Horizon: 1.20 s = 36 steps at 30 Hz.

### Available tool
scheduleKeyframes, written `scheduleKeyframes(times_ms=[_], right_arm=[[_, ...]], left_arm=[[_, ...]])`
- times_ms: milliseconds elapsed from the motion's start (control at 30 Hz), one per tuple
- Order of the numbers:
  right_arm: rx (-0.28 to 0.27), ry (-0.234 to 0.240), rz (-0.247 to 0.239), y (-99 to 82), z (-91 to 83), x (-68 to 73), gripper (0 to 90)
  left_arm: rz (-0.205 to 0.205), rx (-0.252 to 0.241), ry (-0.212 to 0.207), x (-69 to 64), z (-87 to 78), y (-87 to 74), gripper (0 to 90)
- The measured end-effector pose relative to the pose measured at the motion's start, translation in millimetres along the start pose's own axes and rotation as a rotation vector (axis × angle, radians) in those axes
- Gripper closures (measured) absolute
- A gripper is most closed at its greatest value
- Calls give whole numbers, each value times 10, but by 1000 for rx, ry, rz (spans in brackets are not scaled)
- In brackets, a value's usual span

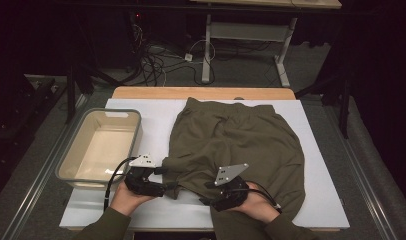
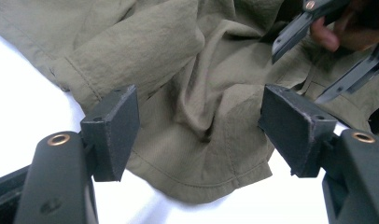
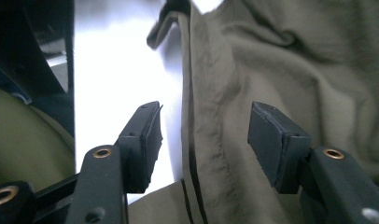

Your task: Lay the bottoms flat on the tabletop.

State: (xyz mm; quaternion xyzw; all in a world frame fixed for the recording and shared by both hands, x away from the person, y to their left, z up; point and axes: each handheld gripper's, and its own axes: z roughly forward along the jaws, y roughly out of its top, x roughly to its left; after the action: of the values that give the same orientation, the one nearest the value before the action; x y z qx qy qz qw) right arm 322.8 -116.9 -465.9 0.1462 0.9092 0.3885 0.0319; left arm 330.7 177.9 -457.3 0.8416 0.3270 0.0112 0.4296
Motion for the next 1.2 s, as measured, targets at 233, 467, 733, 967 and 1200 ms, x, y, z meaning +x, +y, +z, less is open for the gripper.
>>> scheduleKeyframes(times_ms=[233,467,733,967,1200], right_arm=[[53,-54,-31,-22,86,18,727],[36,-11,-24,6,57,46,898],[19,123,-62,48,44,307,898],[46,228,-124,50,92,584,898],[32,307,-141,85,156,758,898]], left_arm=[[-2,-9,4,3,-12,2,279],[6,-38,15,0,-54,70,226],[19,-64,7,-18,-66,106,197],[22,-73,6,-28,-58,102,197],[31,-56,9,-39,-24,93,197]])
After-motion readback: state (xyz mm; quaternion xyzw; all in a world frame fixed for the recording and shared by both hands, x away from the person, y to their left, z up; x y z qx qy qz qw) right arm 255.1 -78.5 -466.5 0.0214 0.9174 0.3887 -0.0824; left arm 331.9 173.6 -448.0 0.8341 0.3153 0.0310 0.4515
